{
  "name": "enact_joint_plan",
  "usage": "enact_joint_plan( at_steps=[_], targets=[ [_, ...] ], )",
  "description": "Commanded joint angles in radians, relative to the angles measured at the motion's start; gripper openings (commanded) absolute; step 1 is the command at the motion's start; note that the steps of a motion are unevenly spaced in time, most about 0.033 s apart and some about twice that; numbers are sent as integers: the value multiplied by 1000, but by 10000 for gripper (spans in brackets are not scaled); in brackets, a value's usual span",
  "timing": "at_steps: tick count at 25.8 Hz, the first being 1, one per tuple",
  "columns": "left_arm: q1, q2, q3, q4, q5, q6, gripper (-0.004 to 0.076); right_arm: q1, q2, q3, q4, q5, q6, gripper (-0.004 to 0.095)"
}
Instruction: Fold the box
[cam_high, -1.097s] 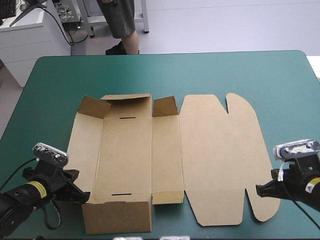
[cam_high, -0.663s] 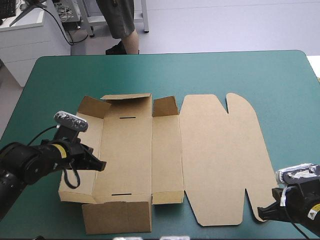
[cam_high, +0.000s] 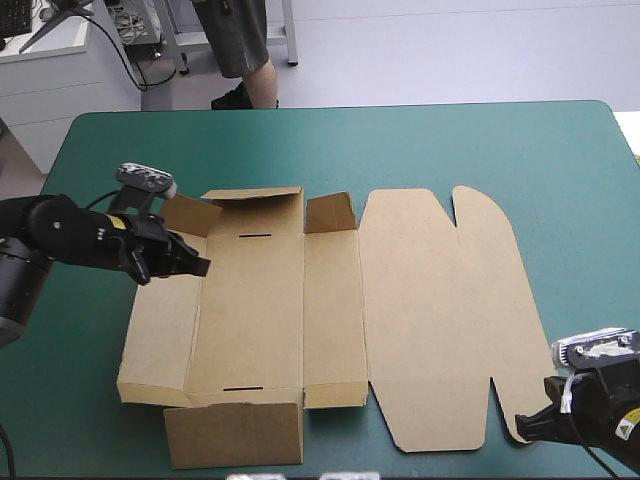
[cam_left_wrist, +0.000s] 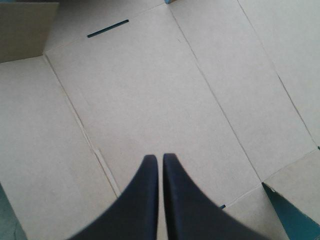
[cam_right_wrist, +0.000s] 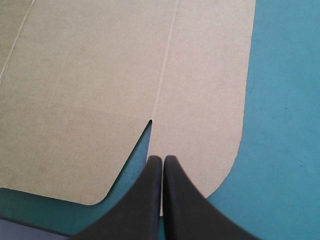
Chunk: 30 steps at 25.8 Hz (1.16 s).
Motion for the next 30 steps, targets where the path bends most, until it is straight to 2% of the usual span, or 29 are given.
enact_joint_plan(
  at_steps=[1, 10, 15, 20, 21, 22, 23, 26, 29, 30],
  targets=[
    [199, -20, -33, -172, 17, 98, 17, -9, 8, -22, 9, -43, -3, -13],
    [644, -20, -33, -284, 46, 173, 17, -9, 8, -22, 1, -43, -24, -13],
    [732, -20, -33, -285, 42, 161, 17, -9, 8, -22, -17, -49, -24, -13],
    [738, -11, -33, -262, 11, 123, 45, -9, 8, -22, -30, -49, -24, -13],
    [738, -6, -33, -262, 17, 123, 75, -9, 8, -22, -30, -49, -24, -13],
    [738, 14, -33, -251, 38, 123, 175, -9, 8, -22, -28, -49, -24, -13],
    [738, 28, -33, -242, 47, 123, 228, -9, 8, -22, -28, -51, -24, -13],
    [738, 76, -32, -226, 73, 123, 460, -9, 8, -22, -28, -55, -24, -13],
    [738, 124, -30, -237, 82, 123, 635, -9, 8, -22, -26, -57, -24, -13],
    [738, 135, -25, -239, 82, 123, 664, -9, 8, -22, -26, -57, -24, -13]
  ],
)
